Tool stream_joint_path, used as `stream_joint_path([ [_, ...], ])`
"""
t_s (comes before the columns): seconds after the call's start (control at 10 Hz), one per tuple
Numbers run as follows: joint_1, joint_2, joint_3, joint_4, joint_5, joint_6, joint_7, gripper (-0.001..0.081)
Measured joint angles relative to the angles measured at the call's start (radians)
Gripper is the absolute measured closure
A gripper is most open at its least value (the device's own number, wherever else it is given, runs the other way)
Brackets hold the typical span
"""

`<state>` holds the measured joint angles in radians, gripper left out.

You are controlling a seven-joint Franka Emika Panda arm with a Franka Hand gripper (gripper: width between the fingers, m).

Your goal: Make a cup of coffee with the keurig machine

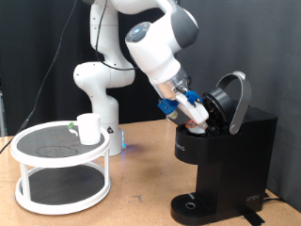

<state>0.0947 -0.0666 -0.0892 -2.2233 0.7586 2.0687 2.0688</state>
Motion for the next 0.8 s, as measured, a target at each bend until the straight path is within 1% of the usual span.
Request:
stream_joint_path([
  [0.1, -0.004, -0.019, -0.006, 0.000, -0.008, -0.034, 0.001, 0.0072],
  [0.3, -0.008, -0.034, -0.006, -0.003, -0.046, -0.059, 0.022, 0.0072],
  [0.5, -0.007, -0.035, 0.000, -0.017, -0.067, -0.059, 0.038, 0.0072],
  [0.8, -0.003, -0.034, 0.023, -0.056, -0.069, -0.050, 0.047, 0.0072],
])
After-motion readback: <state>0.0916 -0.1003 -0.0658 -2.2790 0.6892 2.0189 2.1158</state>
